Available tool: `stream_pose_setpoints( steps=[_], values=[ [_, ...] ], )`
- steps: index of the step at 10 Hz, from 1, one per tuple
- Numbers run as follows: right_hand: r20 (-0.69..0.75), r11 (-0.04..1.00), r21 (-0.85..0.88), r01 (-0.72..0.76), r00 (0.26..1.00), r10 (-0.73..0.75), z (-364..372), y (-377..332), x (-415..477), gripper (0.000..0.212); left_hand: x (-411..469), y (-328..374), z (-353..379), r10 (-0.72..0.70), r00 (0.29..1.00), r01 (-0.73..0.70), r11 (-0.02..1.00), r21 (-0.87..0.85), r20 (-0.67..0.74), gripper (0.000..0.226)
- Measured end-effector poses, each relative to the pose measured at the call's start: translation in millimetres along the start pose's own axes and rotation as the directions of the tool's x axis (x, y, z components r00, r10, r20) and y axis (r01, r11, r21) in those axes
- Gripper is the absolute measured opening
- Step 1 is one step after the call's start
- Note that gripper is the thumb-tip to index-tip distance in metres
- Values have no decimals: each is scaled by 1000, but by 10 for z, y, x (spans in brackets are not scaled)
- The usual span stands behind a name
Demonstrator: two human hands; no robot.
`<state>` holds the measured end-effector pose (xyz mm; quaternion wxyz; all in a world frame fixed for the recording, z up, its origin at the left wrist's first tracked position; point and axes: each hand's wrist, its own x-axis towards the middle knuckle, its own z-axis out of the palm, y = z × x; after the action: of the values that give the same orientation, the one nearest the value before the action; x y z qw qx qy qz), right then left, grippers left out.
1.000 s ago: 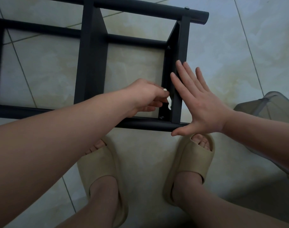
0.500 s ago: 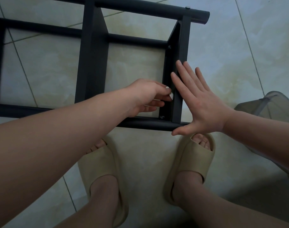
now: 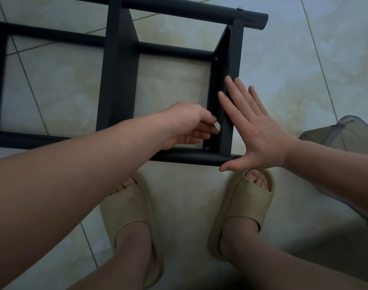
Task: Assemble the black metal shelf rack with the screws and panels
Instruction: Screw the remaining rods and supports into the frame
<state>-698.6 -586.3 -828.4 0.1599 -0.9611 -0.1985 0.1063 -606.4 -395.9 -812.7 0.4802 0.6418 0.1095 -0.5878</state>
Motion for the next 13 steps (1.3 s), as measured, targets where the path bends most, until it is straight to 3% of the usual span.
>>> stream_pose_setpoints(
  steps=[8,13],
  values=[
    [-11,999,36,-1,1000,1,17,7,-4,132,-36,6,-94,58,990,-83,975,207,126,12],
    [-9,999,44,-4,1000,4,17,2,-3,132,-66,-1,-209,79,977,-163,876,454,198,19]
  ],
)
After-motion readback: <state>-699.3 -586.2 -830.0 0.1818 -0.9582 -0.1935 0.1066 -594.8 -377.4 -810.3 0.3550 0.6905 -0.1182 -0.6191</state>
